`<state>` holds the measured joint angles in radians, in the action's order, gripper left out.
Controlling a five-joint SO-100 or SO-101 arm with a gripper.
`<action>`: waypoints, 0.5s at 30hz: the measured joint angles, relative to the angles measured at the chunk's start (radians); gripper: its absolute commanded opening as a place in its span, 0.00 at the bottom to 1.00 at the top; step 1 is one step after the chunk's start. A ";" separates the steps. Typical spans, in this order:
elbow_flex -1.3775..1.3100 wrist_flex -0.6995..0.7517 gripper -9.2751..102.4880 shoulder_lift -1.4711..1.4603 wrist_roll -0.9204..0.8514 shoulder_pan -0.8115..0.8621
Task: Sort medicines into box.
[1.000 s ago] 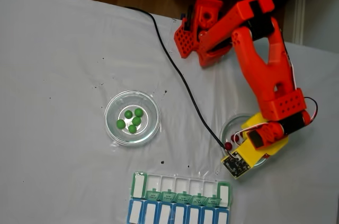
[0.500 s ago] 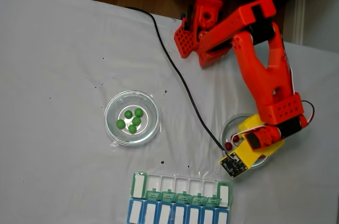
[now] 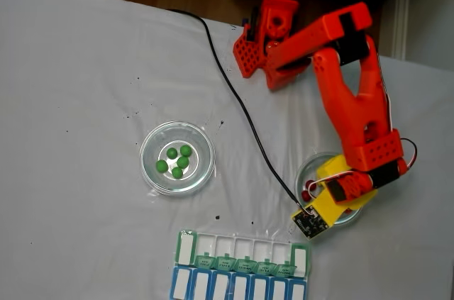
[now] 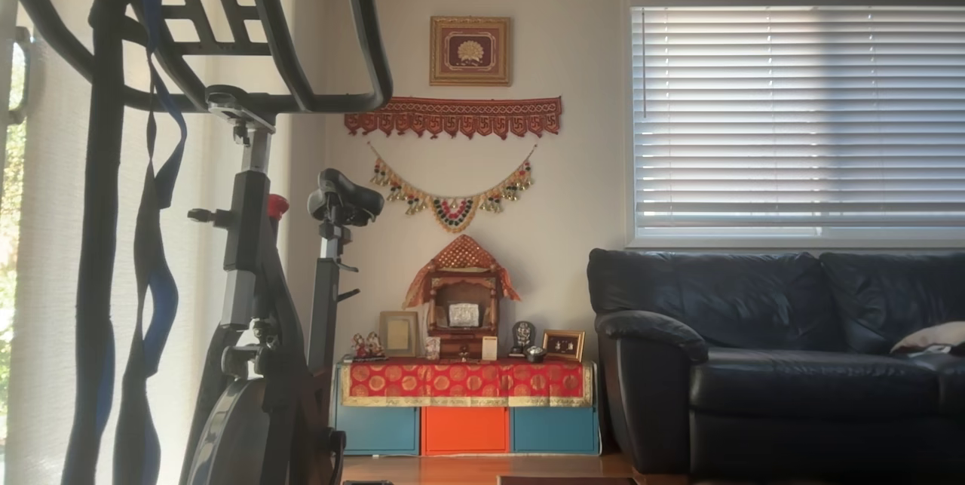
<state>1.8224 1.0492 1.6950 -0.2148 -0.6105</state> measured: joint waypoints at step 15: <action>0.000 -0.008 0.29 -0.002 -0.021 -0.015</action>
<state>1.8224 1.0416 1.6935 -0.2362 -0.6259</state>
